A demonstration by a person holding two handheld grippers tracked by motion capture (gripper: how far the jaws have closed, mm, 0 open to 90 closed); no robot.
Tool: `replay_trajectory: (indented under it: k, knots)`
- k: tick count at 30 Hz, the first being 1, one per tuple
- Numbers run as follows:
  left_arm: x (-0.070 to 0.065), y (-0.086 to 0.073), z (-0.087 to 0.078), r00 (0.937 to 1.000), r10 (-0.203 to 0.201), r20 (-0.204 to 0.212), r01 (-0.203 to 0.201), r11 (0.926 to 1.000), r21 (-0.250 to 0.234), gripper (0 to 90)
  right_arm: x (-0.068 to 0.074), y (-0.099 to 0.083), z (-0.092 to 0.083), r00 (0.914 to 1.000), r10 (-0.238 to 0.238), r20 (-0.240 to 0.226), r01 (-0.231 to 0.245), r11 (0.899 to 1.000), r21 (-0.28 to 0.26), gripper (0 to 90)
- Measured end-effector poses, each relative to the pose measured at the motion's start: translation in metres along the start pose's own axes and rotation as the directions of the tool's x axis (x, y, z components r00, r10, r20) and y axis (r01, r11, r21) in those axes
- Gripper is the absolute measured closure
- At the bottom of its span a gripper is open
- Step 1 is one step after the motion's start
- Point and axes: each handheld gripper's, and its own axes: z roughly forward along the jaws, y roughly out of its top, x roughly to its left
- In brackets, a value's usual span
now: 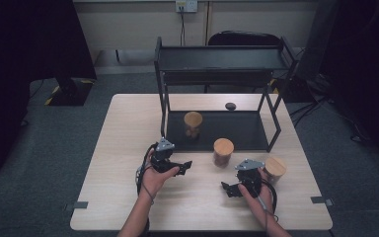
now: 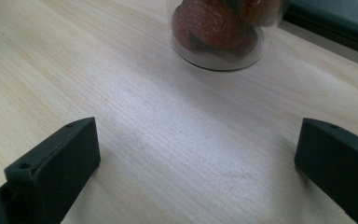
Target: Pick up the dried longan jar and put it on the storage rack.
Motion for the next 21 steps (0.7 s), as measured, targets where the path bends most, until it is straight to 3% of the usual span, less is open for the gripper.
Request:
replay_trajectory:
  k: [21]
  knots:
    - [0.009, -0.019, -0.016, 0.9996, -0.012, -0.024, 0.012, 0.9999, 0.001, 5.9, 0.0, 0.0, 0.0, 1.0, 0.0, 0.0, 0.0, 1.0, 0.0, 0.0]
